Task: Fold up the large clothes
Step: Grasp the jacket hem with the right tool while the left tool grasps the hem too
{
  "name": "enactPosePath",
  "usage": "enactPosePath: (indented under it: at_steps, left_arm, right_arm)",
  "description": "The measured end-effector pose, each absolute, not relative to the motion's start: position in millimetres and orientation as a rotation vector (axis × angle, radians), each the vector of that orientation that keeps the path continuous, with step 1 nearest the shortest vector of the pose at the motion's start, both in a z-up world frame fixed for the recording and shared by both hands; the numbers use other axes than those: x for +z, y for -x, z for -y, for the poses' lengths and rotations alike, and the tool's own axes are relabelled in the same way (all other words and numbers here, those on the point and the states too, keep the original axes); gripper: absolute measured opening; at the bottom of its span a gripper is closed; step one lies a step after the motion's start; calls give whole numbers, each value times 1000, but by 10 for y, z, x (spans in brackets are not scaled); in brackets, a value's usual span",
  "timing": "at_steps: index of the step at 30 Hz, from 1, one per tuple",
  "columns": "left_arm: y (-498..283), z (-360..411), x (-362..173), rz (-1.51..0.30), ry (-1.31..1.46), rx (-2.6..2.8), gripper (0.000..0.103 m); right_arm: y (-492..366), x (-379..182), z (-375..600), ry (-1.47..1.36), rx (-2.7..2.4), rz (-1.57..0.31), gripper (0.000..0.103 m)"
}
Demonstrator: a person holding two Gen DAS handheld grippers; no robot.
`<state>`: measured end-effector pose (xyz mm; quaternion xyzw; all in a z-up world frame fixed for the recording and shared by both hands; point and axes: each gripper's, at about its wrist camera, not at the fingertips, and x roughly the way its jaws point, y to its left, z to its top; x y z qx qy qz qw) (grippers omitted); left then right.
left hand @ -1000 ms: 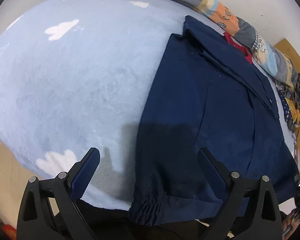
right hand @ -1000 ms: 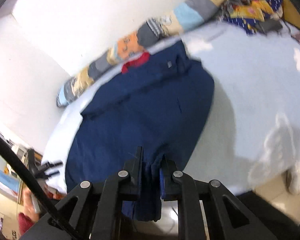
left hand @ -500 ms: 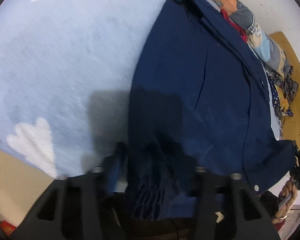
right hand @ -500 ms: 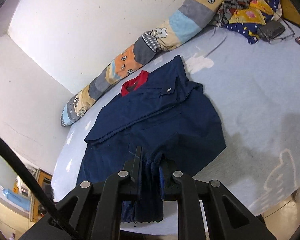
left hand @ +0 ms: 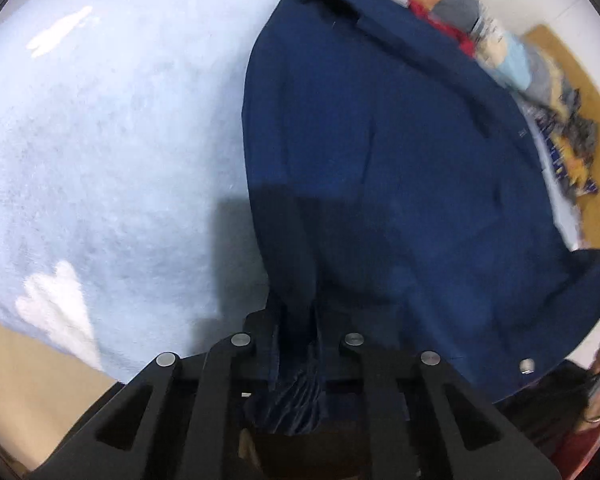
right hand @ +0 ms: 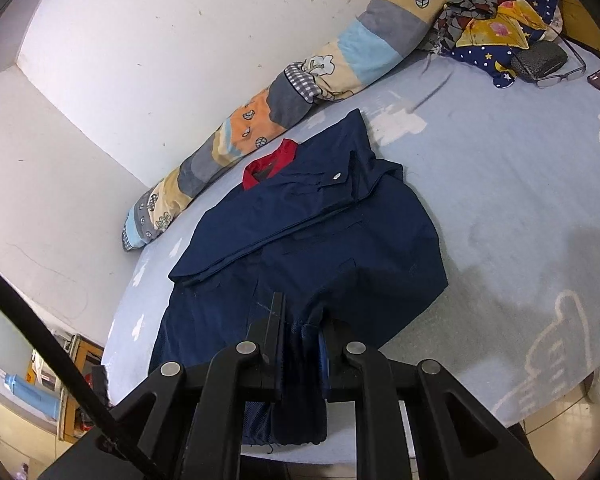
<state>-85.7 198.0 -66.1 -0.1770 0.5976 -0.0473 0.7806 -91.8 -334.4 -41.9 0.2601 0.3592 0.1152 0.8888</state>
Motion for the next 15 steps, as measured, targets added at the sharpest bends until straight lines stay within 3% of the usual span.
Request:
enactPosePath:
  at_steps: [8,15]
  left_arm:
    - [832,-1895,-105,-1033,356,-130,10]
    - [522,-1905,250,-948,371,-140,10]
  right_arm:
    - [916,-354,3410,-553,231,-723,14]
    - [733,-131,3451,-535,243,-686,14]
